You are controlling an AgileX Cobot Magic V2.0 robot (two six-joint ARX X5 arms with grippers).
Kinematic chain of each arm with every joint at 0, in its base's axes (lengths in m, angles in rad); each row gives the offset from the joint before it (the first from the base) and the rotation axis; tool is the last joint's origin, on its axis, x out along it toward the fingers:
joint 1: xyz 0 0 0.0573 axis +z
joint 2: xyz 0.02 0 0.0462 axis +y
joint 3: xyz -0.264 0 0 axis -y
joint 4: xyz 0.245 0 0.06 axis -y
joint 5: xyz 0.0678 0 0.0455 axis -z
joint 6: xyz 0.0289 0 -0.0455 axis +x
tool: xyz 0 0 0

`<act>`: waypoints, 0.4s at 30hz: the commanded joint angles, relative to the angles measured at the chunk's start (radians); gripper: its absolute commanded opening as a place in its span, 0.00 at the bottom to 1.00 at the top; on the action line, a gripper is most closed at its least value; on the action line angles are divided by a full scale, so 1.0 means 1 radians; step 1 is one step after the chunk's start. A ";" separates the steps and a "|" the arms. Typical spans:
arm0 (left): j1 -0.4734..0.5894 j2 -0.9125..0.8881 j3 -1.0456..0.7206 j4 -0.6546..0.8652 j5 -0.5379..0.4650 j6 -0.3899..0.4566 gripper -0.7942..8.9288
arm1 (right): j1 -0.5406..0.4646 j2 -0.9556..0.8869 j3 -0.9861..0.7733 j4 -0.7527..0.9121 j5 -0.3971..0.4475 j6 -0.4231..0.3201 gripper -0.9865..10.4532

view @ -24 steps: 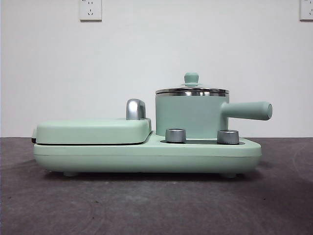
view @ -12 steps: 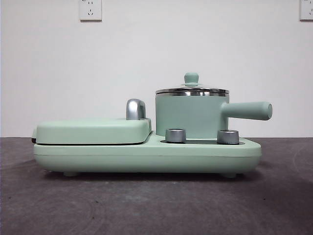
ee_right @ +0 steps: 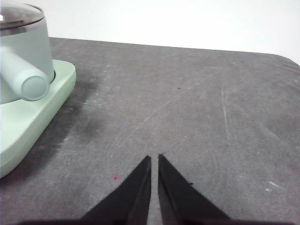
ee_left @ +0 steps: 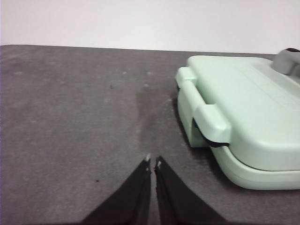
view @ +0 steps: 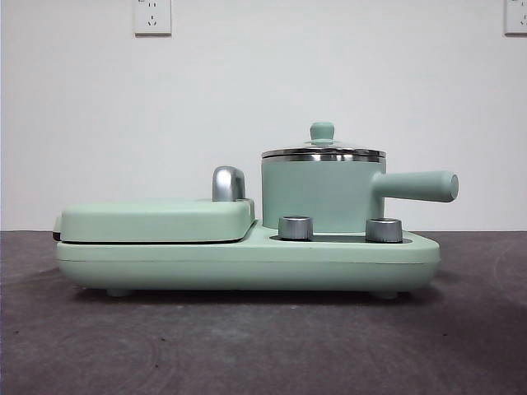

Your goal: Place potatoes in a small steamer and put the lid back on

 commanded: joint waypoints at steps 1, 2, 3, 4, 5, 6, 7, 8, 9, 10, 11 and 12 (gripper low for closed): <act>-0.001 -0.001 -0.020 -0.007 -0.018 0.010 0.10 | 0.000 -0.001 -0.006 0.010 0.001 -0.007 0.10; -0.001 -0.001 -0.020 -0.008 -0.021 0.011 0.10 | 0.000 -0.001 -0.006 0.010 0.001 -0.007 0.10; -0.001 -0.001 -0.020 -0.008 -0.024 0.010 0.10 | 0.000 -0.001 -0.006 0.010 0.001 -0.007 0.10; -0.001 -0.001 -0.020 -0.008 -0.027 0.011 0.10 | 0.000 -0.001 -0.006 0.010 0.001 -0.007 0.10; -0.001 -0.001 -0.020 -0.009 -0.034 0.010 0.10 | 0.000 -0.001 -0.006 0.010 0.001 -0.007 0.10; -0.001 -0.001 -0.020 -0.010 -0.041 0.011 0.10 | 0.000 -0.001 -0.006 0.010 0.001 -0.007 0.10; -0.001 -0.001 -0.020 -0.010 -0.046 0.011 0.10 | 0.000 -0.001 -0.006 0.010 0.001 -0.007 0.10; -0.001 -0.001 -0.020 -0.010 -0.049 0.011 0.10 | 0.000 -0.001 -0.006 0.010 0.001 -0.007 0.10; -0.001 -0.001 -0.020 -0.010 -0.050 0.011 0.10 | 0.000 -0.001 -0.006 0.010 0.001 -0.007 0.10; -0.001 -0.001 -0.020 -0.010 -0.050 0.011 0.10 | 0.000 -0.001 -0.006 0.010 0.001 -0.007 0.10; -0.001 -0.001 -0.020 -0.010 -0.050 0.011 0.10 | 0.000 -0.001 -0.006 0.010 0.001 -0.007 0.10; -0.001 -0.001 -0.020 -0.010 -0.050 0.010 0.10 | 0.000 -0.001 -0.006 0.010 0.001 -0.007 0.10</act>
